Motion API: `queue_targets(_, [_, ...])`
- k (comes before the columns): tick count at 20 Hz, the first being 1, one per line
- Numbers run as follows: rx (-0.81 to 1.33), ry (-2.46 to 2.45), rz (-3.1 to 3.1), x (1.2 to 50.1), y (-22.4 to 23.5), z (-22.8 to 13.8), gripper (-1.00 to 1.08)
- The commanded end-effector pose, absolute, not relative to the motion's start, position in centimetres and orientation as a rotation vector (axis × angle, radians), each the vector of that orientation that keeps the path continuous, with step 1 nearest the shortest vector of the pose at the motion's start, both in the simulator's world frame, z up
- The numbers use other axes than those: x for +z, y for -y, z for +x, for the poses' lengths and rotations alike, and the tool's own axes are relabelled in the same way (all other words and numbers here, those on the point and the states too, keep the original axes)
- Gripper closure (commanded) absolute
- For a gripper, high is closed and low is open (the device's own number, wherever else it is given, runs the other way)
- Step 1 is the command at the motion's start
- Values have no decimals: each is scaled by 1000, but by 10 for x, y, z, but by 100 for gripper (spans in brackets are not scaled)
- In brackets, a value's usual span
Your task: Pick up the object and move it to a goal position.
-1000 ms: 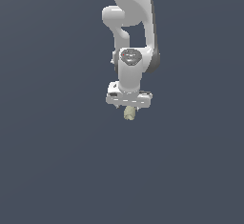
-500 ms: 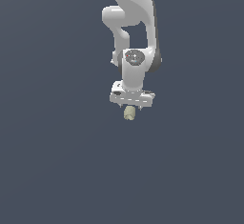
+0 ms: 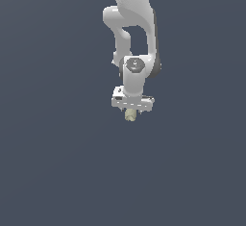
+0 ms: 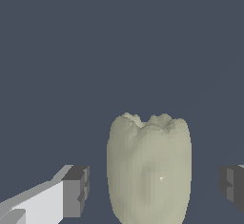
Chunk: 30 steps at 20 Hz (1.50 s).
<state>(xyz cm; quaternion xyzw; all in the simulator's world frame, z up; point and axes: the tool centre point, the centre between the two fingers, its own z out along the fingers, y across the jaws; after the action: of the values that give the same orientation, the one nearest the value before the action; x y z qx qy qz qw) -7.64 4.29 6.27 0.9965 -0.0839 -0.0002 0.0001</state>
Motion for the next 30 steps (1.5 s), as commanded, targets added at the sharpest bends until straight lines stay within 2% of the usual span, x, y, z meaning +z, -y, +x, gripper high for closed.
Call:
queue_targets(1, [0, 265, 3130, 51, -43, -77, -92])
queue_targets(7, [0, 266, 3130, 41, -43, -76, -92])
queue_targets(8, [0, 266, 3130, 41, -43, -76, 108])
queue_targets(21, [1, 266, 3131, 43, -41, -77, 108])
queue_targets(30, [1, 266, 3131, 67, -9, -93, 108])
